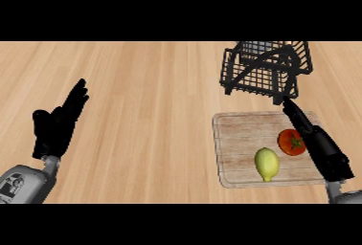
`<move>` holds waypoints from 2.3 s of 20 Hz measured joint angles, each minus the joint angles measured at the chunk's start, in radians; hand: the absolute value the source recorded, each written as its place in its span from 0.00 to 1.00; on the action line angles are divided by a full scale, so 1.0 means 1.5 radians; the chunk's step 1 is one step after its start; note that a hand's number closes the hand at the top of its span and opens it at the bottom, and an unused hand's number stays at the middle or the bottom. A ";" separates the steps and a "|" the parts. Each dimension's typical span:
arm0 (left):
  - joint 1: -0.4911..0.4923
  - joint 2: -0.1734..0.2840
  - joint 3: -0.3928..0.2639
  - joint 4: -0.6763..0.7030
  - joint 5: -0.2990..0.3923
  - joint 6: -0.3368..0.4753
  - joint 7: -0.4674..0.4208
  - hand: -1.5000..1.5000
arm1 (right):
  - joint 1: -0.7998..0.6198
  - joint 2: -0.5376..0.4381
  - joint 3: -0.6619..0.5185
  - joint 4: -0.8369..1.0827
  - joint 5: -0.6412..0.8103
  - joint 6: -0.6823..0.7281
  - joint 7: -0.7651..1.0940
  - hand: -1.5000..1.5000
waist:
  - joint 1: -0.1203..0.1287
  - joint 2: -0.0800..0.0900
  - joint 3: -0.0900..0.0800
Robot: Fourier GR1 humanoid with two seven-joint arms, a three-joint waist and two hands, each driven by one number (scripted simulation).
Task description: Pick the tomato from the cutting board and place it in the tiered basket
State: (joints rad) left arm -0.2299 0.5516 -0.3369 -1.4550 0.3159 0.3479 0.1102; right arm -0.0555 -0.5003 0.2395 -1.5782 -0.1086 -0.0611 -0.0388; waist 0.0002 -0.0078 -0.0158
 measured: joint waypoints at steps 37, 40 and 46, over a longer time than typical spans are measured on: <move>0.031 -0.132 -0.030 -0.039 -0.078 0.104 -0.092 0.50 | 0.153 -0.286 -0.458 -0.171 0.072 0.419 -0.285 0.00 | -0.021 0.001 0.011; 0.036 -0.130 -0.022 -0.046 -0.079 0.095 -0.092 0.50 | 0.202 -0.251 -0.440 -0.259 0.144 0.392 -0.259 0.00 | -0.017 0.001 0.011; 0.036 -0.147 -0.012 -0.047 -0.100 0.075 -0.083 0.50 | 0.239 -0.193 -0.433 -0.357 0.227 0.408 -0.218 0.00 | -0.008 0.003 0.010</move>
State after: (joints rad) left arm -0.1764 0.3312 -0.3546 -1.5253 0.1652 0.4607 -0.0142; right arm 0.3037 -0.7893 -0.4095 -2.1136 0.2316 0.5510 -0.3658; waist -0.0118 -0.0028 0.0000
